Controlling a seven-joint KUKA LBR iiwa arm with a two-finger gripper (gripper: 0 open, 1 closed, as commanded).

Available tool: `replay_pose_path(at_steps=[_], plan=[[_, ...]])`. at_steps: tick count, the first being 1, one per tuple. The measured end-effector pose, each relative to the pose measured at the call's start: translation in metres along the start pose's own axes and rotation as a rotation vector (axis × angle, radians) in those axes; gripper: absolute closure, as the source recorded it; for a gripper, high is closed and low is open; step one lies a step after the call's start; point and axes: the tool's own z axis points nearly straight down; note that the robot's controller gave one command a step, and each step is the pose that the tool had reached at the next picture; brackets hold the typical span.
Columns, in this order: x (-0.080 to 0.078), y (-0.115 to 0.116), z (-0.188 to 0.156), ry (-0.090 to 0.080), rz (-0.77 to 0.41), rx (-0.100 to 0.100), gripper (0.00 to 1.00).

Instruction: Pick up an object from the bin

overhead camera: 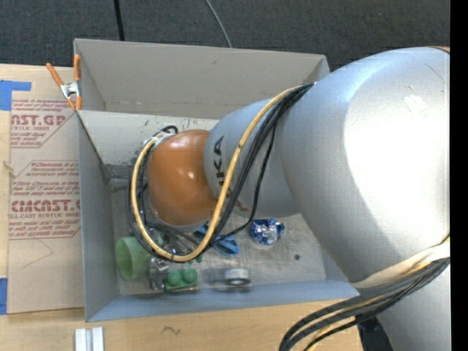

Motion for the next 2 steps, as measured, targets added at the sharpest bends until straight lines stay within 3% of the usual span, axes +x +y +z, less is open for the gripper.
replay_pose_path(at_steps=[1, 2], plan=[[-0.001, 0.0, -0.003, -0.002, 0.001, -0.001, 1.0], [0.008, -0.049, -0.151, -0.005, -0.368, 0.003, 1.0]])
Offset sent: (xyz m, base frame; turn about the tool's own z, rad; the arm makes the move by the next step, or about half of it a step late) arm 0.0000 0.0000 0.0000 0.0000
